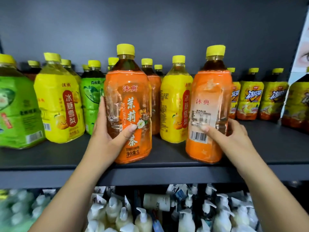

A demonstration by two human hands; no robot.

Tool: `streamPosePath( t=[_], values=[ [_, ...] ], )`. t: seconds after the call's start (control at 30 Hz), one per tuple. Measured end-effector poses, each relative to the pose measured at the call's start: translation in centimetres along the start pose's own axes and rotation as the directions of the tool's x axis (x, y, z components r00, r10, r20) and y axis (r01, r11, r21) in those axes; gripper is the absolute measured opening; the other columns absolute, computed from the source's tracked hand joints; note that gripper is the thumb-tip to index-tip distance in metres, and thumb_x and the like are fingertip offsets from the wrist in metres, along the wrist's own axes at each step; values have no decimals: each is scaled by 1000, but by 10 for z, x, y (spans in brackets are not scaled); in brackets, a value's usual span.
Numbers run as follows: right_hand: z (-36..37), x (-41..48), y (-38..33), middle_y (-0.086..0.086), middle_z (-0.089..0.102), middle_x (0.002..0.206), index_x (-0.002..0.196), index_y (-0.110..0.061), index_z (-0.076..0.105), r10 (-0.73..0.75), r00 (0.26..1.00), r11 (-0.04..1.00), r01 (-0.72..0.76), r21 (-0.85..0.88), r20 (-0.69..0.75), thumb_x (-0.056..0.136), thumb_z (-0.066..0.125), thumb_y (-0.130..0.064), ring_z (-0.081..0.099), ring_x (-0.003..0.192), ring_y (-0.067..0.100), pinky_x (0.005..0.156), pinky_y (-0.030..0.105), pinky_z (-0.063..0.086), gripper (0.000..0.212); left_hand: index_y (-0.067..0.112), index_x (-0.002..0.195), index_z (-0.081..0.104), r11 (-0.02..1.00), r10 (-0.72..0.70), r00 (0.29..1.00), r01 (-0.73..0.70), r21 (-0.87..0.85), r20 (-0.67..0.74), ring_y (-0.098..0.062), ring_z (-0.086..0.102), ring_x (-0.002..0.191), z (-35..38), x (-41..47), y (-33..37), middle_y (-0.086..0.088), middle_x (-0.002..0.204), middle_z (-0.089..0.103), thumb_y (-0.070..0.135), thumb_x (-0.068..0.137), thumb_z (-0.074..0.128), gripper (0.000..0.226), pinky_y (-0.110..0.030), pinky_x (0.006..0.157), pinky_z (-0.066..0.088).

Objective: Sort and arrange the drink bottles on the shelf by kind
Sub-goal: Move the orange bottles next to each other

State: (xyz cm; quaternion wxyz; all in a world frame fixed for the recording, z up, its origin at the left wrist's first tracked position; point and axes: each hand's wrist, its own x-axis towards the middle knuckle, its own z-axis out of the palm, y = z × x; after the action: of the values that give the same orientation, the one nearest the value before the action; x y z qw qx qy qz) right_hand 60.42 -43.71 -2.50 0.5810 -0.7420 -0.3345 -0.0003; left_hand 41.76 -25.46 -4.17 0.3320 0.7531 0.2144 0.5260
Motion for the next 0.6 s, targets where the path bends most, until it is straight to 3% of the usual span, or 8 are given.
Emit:
streamPosePath(
  t=[0.2,0.3,0.43,0.6],
  values=[
    [49,-28,-30,-6,37,112,130,-20,41,-122,992,984,125,-125,30,43,49,-76,43,111,13,85,27,33,104,49,140,1,998,-3,995,10,62,-101,-14,32,135,-26,-8,-8,8,151,23,73,51,56,108,-48,107,35],
    [79,-30,-40,-4,37,122,133,-18,33,-107,993,989,112,-100,59,59,62,-67,41,118,15,88,27,33,93,45,142,3,998,10,993,-3,60,-117,-12,32,135,-39,-8,-10,9,151,24,68,54,63,109,-44,109,33],
    [123,-28,-52,-2,35,133,135,-16,25,-78,991,996,82,-34,109,68,65,-60,39,118,14,88,24,33,89,37,145,2,999,-5,994,9,37,-106,-10,37,131,-60,-4,-17,8,150,28,62,64,67,107,-38,107,35],
    [156,-22,-55,5,35,141,141,-11,16,-80,996,996,81,-46,27,70,63,-61,39,127,25,103,42,38,99,28,145,-10,996,-87,995,88,25,-46,-7,31,130,-75,16,-32,4,152,21,51,72,58,102,-29,105,30]
  ],
)
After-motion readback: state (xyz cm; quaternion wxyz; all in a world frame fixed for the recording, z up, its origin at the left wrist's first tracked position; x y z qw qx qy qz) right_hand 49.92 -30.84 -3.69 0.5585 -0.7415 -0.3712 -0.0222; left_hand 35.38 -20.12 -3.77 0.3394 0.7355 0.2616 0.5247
